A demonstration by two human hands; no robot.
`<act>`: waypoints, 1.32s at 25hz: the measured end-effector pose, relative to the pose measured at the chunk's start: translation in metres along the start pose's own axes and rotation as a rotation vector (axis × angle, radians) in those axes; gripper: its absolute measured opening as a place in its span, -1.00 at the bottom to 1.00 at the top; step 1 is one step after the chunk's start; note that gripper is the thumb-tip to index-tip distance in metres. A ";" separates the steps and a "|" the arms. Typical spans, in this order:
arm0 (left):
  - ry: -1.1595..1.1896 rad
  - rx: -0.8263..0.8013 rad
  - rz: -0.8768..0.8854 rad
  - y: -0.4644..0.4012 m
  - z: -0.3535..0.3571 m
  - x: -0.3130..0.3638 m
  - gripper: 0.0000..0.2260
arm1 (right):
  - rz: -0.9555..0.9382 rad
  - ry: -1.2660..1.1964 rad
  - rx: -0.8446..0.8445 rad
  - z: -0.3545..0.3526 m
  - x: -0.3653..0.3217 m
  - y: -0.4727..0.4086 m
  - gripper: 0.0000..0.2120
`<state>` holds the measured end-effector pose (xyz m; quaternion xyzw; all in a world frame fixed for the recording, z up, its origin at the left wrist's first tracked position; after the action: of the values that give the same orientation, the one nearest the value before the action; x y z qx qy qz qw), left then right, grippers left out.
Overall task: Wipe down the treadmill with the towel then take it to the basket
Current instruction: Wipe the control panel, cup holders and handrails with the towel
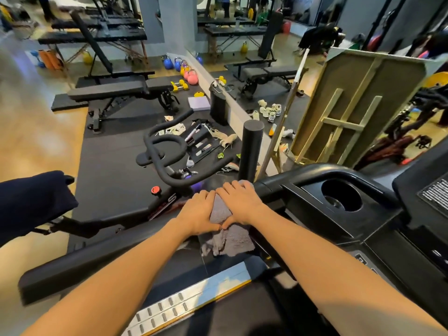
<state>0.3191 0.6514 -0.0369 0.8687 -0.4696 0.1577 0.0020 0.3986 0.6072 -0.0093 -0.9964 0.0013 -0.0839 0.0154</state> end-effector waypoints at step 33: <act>0.235 -0.282 0.434 -0.017 -0.096 0.187 -0.79 | 0.409 -0.510 -0.127 -0.116 0.070 0.155 -0.62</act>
<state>0.4019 0.5233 0.1081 0.7148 -0.6584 0.1872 0.1433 0.4477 0.4485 0.1121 -0.9633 0.2026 0.1734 -0.0302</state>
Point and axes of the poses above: each hand's wrist, its own y-axis away from the middle knuckle, its own z-axis out of the palm, x = y × z, the point moved 9 cm from there along -y, towards the middle knuckle, and after that the axes turned 11 degrees about x, right-handed, at the moved point
